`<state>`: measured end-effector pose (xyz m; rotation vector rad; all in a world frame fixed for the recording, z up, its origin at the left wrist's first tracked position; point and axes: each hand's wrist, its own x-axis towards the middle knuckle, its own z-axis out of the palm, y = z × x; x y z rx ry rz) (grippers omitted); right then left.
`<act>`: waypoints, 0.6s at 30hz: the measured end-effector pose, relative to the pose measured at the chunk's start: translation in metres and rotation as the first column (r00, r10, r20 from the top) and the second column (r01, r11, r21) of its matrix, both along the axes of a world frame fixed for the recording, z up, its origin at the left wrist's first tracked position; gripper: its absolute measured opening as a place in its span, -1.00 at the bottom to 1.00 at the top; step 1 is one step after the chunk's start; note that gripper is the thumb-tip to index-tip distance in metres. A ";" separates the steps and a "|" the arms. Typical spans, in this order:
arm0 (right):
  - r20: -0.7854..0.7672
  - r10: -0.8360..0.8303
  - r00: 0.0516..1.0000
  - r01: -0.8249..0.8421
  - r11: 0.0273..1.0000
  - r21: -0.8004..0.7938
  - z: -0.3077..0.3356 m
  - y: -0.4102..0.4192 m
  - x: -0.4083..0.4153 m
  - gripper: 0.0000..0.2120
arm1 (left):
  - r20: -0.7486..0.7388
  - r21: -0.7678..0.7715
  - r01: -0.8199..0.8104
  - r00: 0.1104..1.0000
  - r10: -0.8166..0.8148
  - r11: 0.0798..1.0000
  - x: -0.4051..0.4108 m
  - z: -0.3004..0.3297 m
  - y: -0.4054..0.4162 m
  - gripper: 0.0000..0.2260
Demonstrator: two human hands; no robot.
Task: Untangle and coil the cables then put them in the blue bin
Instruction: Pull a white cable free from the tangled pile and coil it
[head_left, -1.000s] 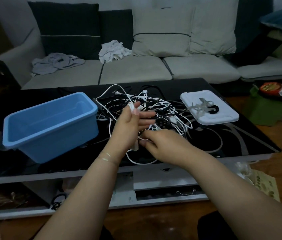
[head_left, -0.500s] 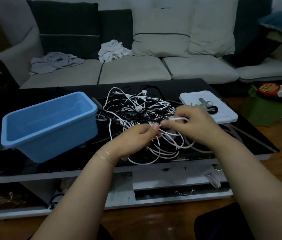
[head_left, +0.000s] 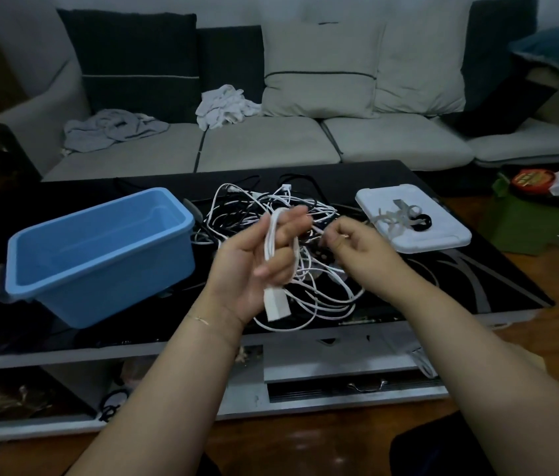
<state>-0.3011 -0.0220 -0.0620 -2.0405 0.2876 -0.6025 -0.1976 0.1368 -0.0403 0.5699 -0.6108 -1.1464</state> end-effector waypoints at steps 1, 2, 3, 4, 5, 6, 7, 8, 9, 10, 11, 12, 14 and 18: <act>-0.056 -0.019 0.998 0.011 0.990 -0.139 -0.002 0.002 0.001 -0.83 | -0.057 -0.025 -0.011 0.998 0.010 1.000 0.003 0.001 0.002 -0.62; -0.127 -0.036 0.991 0.003 0.968 -0.252 -0.003 0.005 0.001 -0.83 | -0.101 -0.042 -0.034 0.994 0.029 0.999 0.006 0.002 0.004 -0.62; -0.197 -0.050 0.979 -0.021 0.940 -0.340 -0.003 0.011 0.001 -0.82 | -0.143 -0.045 -0.066 0.988 0.059 0.997 0.008 0.003 0.005 -0.63; -0.255 -0.063 0.965 -0.050 0.909 -0.413 -0.003 0.017 0.001 -0.80 | -0.185 -0.038 -0.105 0.978 0.097 0.994 0.010 0.004 0.006 -0.63; -0.295 -0.073 0.953 -0.079 0.879 -0.471 -0.004 0.024 0.002 -0.78 | -0.220 -0.027 -0.146 0.966 0.137 0.989 0.011 0.005 0.007 -0.63; -0.315 -0.075 0.946 -0.102 0.855 -0.509 -0.006 0.032 0.004 -0.75 | -0.248 -0.017 -0.186 0.953 0.176 0.982 0.012 0.005 0.007 -0.63; -0.320 -0.061 0.946 -0.123 0.842 -0.525 -0.008 0.041 0.005 -0.72 | -0.266 -0.009 -0.221 0.941 0.211 0.975 0.012 0.006 0.007 -0.62; -0.320 -0.022 0.947 -0.150 0.852 -0.502 -0.008 0.051 0.007 -0.70 | -0.273 -0.005 -0.255 0.931 0.244 0.967 0.013 0.006 0.008 -0.61; -0.318 0.033 0.948 -0.176 0.884 -0.433 -0.009 0.058 0.007 -0.70 | -0.266 -0.002 -0.281 0.925 0.270 0.960 0.014 0.006 0.008 -0.61; -0.309 0.092 0.947 -0.194 0.928 -0.318 -0.009 0.063 0.007 -0.73 | -0.253 0.003 -0.302 0.922 0.293 0.953 0.015 0.007 0.008 -0.62; -0.295 0.143 0.945 -0.206 0.958 -0.197 -0.009 0.066 0.008 -0.79 | -0.244 0.012 -0.325 0.916 0.318 0.946 0.016 0.007 0.008 -0.63; -0.281 0.166 0.945 -0.209 0.969 -0.132 -0.009 0.067 0.008 -0.84 | -0.239 0.022 -0.350 0.908 0.345 0.937 0.018 0.007 0.008 -0.64; -0.282 0.160 0.946 -0.214 0.961 -0.176 -0.007 0.067 0.008 -0.87 | -0.222 0.049 -0.404 0.887 0.405 0.913 0.020 0.005 0.008 -0.64; -0.331 0.077 0.940 -0.216 0.888 -0.407 -0.001 0.066 0.006 -0.82 | 0.156 0.097 -0.548 0.833 0.531 0.831 0.021 -0.003 0.004 -0.65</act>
